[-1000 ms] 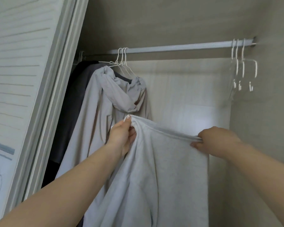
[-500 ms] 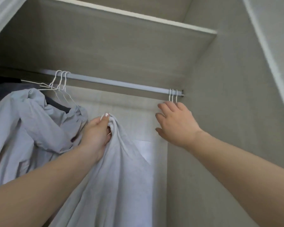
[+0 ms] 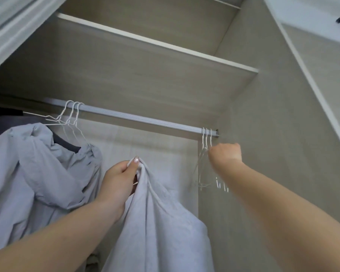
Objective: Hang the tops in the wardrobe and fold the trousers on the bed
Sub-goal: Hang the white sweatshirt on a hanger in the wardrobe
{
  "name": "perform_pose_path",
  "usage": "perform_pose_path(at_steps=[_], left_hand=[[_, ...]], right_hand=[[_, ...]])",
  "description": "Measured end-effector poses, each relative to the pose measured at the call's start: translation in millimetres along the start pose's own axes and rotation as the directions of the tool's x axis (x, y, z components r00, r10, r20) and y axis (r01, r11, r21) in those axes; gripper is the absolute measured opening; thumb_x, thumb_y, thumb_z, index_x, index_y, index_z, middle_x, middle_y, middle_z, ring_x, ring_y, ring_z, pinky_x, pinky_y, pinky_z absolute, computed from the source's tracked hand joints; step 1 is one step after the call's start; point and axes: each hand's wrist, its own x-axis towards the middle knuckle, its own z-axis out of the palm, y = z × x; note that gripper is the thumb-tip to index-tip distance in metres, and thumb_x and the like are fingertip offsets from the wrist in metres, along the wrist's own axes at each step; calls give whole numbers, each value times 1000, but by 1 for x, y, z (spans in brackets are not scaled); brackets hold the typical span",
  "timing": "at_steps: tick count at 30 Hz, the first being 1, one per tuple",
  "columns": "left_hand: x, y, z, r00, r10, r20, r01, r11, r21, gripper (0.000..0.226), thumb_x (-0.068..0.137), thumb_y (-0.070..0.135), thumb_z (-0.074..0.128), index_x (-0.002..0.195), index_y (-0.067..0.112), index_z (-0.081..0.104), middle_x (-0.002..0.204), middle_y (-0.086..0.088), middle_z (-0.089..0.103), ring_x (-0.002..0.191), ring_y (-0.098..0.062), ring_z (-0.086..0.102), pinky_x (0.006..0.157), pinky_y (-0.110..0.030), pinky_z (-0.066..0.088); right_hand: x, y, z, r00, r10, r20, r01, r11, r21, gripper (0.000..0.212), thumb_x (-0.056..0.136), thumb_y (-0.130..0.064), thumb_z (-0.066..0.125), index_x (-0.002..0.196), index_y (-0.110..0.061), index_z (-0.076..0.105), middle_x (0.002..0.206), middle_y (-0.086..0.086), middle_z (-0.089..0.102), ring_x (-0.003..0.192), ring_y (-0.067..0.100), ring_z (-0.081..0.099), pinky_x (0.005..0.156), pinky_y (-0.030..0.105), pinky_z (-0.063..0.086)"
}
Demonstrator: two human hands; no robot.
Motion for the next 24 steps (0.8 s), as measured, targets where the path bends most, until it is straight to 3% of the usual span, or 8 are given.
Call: perform_pose_path(at_steps=[2,4,8,12,15,18,21,24], left_hand=[[1,-1,-4,1000,-15,19,15,1000,-4,37,98,31,51,69,8,53,53,-1,51,45,-12,49,43,-18,43],[3,-1,-9,999,-31,42,31,999,-5,38,98,32,50,78,1,56,72,-12,54,67,-22,53,60,-28,49],[3,-2,-14,997,-51,50,49,998,41,43,98,33,49,93,-9,57,86,-22,60,79,-27,55,81,-47,51],[1,-5,-16,997,-65,45,61,996,72,42,98,34,49,85,-6,56,79,-16,54,75,-25,50,73,-40,44],[0,-9,-22,999,-50,17,47,990,132,36,98,34,49,81,4,57,76,-12,50,73,-22,45,71,-36,38],[2,-18,-34,998,-27,-51,38,975,221,43,99,35,47,89,-6,57,77,-13,54,75,-21,49,76,-36,42],[-2,-27,-46,997,-5,-82,30,949,313,46,100,32,45,94,-12,54,82,-13,53,79,-21,49,85,-42,46],[-7,-37,-63,990,21,-142,37,916,399,41,100,30,45,90,-8,57,84,-13,53,81,-20,49,84,-38,44]], right_hand=[[1,-2,2,998,40,39,-44,994,100,36,84,-2,48,113,-18,64,115,2,65,106,25,61,74,27,35],[3,-5,3,996,78,52,-88,973,212,37,84,-1,45,114,-15,62,118,7,63,108,28,60,75,29,40],[7,-11,-3,993,96,-71,-73,960,269,34,84,-1,42,111,-13,61,115,9,65,105,29,61,71,28,37],[9,-9,-8,976,76,-206,-17,962,271,36,89,-2,37,121,-9,49,113,11,65,101,32,61,68,30,34],[6,1,-8,962,30,-273,32,975,221,36,90,-2,36,124,-11,45,107,12,65,89,32,59,64,30,33],[-2,14,-3,959,16,-283,43,978,204,39,92,-4,36,128,-16,43,103,13,65,87,34,60,64,31,34],[-14,27,10,955,16,-295,73,955,286,23,99,-20,36,117,-19,49,99,16,65,86,37,61,62,31,35],[-26,29,24,929,-56,-365,175,937,301,16,100,-30,36,104,-21,48,98,15,64,78,38,60,59,31,33]])
